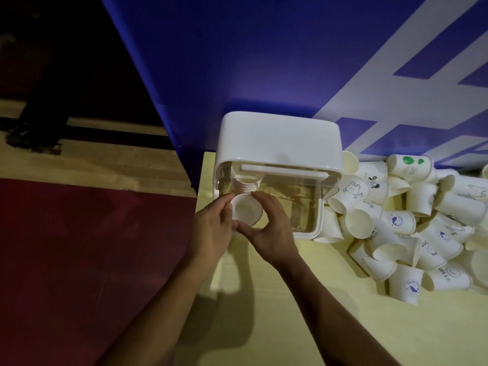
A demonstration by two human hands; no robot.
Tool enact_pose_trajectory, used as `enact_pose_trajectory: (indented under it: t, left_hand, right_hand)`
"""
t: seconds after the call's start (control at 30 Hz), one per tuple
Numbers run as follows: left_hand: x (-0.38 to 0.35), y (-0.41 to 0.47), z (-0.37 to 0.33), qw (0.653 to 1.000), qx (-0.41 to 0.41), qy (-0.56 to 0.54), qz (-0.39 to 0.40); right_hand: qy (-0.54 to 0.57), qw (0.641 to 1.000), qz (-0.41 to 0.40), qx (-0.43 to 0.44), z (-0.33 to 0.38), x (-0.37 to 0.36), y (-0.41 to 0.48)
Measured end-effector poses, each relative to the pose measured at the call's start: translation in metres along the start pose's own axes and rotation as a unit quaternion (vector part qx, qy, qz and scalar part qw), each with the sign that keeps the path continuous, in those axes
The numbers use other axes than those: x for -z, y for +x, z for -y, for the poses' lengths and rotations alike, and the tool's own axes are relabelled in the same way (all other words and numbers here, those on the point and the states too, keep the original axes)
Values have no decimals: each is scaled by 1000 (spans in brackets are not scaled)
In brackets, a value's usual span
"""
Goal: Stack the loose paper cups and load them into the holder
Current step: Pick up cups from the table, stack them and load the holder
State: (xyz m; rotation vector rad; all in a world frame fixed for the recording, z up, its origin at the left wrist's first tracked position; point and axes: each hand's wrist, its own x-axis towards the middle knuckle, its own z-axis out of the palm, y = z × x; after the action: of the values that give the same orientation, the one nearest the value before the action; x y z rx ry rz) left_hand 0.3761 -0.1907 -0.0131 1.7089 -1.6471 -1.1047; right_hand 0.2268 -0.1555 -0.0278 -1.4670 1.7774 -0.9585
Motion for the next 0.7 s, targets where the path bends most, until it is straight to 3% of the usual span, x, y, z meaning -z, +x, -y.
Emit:
enact_pose_trajectory:
  t: [0.5,0.7]
  left_hand:
    - [-8,7,12,999,-8,43,25]
    - [10,-12,-14,994,-102,22,-40]
  right_hand:
    - [-43,998,40,-38,-7,0,0]
    - [-31,999,23,-28,0,24,-5]
